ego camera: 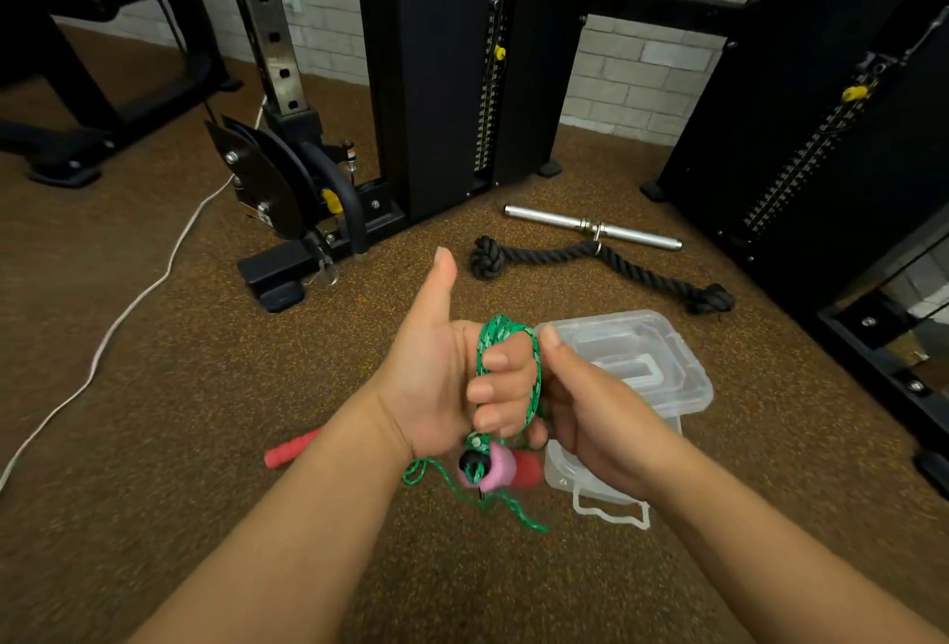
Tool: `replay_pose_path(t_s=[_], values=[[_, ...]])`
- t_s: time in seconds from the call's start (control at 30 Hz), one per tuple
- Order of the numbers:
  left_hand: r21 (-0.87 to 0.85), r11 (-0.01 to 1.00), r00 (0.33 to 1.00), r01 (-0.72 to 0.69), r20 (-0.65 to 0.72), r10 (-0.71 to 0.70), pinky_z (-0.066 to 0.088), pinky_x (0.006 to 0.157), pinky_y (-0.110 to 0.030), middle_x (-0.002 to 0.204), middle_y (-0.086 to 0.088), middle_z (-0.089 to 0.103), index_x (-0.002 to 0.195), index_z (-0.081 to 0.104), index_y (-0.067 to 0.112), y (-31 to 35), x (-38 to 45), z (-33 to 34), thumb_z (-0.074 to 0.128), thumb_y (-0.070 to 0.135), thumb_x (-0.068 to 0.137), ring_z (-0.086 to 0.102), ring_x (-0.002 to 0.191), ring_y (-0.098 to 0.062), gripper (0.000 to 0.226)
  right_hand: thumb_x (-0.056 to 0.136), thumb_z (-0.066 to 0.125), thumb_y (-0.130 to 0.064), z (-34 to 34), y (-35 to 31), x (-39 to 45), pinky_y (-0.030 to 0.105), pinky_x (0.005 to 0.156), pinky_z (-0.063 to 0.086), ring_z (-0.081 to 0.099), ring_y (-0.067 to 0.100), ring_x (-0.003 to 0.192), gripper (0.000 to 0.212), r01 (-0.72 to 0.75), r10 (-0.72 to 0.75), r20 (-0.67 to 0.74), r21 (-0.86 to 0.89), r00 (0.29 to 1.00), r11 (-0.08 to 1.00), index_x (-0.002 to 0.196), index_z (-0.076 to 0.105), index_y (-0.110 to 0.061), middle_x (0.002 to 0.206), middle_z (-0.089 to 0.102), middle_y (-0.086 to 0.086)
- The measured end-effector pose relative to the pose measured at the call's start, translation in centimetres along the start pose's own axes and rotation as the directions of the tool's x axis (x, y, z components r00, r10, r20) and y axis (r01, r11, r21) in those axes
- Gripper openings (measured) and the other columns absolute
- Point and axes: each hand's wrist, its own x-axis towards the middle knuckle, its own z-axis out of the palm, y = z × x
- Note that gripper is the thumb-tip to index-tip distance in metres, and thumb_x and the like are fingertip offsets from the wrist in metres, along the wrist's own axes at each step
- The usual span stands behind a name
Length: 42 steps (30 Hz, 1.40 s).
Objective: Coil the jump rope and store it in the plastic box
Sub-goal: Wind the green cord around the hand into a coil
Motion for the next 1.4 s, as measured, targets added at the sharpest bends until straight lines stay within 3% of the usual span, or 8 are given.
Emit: replay_pose_path(t_s=[0.2,0.3,0.47,0.63,0.8,0.93,1.1,1.4], values=[[0.19,0.981,0.996,0.028,-0.083,-0.012,0.042,0.047,-0.025,0.038,0.001,0.043,0.045,0.047,0.018,0.4,-0.9,0.0,0.042,0.056,0.084,0.051,0.036,-0.018,0.055,0.079,0.064,-0.043,-1.9,-0.2,-0.2,0.024,0.062,0.04,0.054,0.01,0.064,0.052,0.073,-0.057,0.073,-0.233,0.996,0.97,0.103,0.064,0.003,0.087,0.062,0.022],[0.216,0.976,0.998,0.008,-0.067,0.006,0.055,0.055,-0.026,0.052,-0.005,0.062,0.057,0.061,0.013,0.4,-1.2,0.1,0.052,0.036,0.083,0.068,0.053,-0.022,0.037,0.09,0.056,-0.029,-2.0,-0.7,-0.5,0.02,0.066,0.045,0.056,0.004,0.066,0.019,0.117,-0.092,0.1,-0.286,0.991,0.951,0.089,0.065,-0.013,0.072,0.065,-0.007],[0.422,0.906,0.988,-0.017,-0.132,0.08,0.057,0.066,-0.025,0.074,-0.014,0.072,0.073,0.072,0.005,0.6,-1.5,1.3,0.054,0.031,0.087,0.071,0.074,-0.024,0.035,0.091,0.042,-0.037,-1.5,-0.8,-0.3,0.056,0.084,0.048,0.051,0.011,0.072,0.025,0.226,-0.197,0.111,-0.446,0.974,0.866,0.079,0.052,-0.018,0.064,0.052,-0.017],[0.627,0.776,0.946,-0.069,-0.205,0.25,0.047,0.052,-0.013,0.069,-0.011,0.068,0.073,0.071,0.009,0.0,-1.9,3.3,0.053,0.029,0.088,0.065,0.06,-0.009,0.031,0.09,0.04,-0.036,-1.4,-2.1,-0.7,0.041,0.069,0.048,0.051,0.011,0.066,0.033,0.314,-0.294,0.129,-0.554,0.947,0.771,0.079,0.048,-0.005,0.06,0.052,-0.015],[0.594,0.799,0.929,-0.096,-0.235,0.286,0.051,0.069,-0.029,0.053,-0.004,0.063,0.058,0.07,0.015,-0.1,-1.9,3.7,0.055,0.048,0.085,0.066,0.06,-0.017,0.045,0.096,0.042,-0.002,-1.5,-2.7,-1.2,0.009,0.058,0.041,0.052,-0.002,0.053,0.022,0.266,-0.235,0.135,-0.319,0.963,0.91,0.076,0.052,-0.001,0.056,0.059,-0.012],[0.305,0.951,0.988,-0.056,-0.12,0.096,0.057,0.075,-0.029,0.068,-0.011,0.07,0.077,0.074,0.005,0.9,-3.0,2.6,0.052,0.028,0.087,0.071,0.073,-0.023,0.034,0.081,0.06,-0.029,-1.5,-1.9,-1.4,0.016,0.041,0.032,0.049,0.007,0.048,0.015,0.202,-0.198,0.041,-0.219,0.979,0.955,0.069,0.062,-0.021,0.055,0.058,-0.007],[0.179,0.981,0.99,-0.078,-0.1,0.097,0.058,0.075,-0.03,0.075,-0.017,0.066,0.08,0.064,0.001,1.1,-3.0,1.7,0.047,0.015,0.091,0.07,0.08,-0.028,0.024,0.071,0.065,-0.035,-2.1,-2.1,-1.6,0.014,0.038,0.03,0.063,0.01,0.052,0.018,0.144,-0.144,0.008,-0.141,0.99,0.979,0.071,0.062,-0.017,0.062,0.065,-0.001],[0.237,0.944,0.888,-0.229,-0.347,0.303,0.044,0.065,-0.032,0.061,-0.003,0.053,0.078,0.061,0.009,-0.1,-1.0,1.9,0.051,0.028,0.088,0.055,0.061,-0.015,0.023,0.091,0.047,-0.003,-1.5,-2.7,-1.1,0.007,0.047,0.039,0.06,0.005,0.053,0.017,0.191,-0.202,-0.034,-0.201,0.979,0.961,0.094,0.059,0.009,0.066,0.066,-0.006]])
